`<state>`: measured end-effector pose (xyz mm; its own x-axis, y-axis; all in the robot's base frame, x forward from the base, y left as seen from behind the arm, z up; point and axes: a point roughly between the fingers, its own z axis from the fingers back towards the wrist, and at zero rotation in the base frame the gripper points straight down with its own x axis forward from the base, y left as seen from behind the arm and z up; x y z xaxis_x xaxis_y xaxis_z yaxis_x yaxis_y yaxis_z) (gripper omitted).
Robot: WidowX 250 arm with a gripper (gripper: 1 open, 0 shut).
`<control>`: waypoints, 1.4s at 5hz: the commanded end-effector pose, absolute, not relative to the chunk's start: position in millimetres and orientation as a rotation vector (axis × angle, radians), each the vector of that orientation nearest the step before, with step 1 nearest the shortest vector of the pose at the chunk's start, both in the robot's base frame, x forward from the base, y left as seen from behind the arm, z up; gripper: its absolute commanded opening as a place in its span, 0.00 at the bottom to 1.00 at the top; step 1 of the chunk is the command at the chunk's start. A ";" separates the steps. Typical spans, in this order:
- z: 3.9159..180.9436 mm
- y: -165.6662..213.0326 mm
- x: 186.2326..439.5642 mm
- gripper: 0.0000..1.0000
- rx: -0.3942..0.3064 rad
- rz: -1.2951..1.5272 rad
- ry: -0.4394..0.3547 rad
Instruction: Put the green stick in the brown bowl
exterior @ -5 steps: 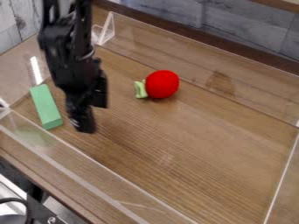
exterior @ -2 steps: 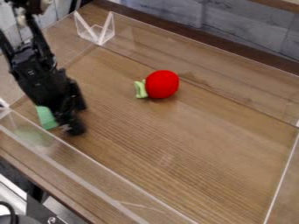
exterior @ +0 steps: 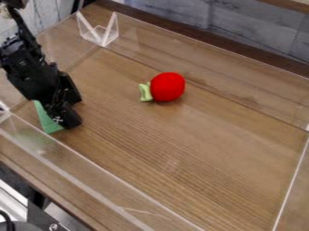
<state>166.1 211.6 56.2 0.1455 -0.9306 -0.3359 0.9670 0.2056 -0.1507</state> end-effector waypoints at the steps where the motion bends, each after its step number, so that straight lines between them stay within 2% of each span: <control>1: 74.6 217.1 178.2 1.00 0.157 -1.406 0.400; 3: 63.6 216.3 185.8 1.00 0.119 -1.425 0.424; 5: 85.9 193.6 175.3 1.00 0.172 -1.545 0.427; 6: 95.2 182.5 177.2 0.00 0.157 -1.512 0.421; 7: 108.0 173.6 179.8 1.00 0.171 -1.506 0.414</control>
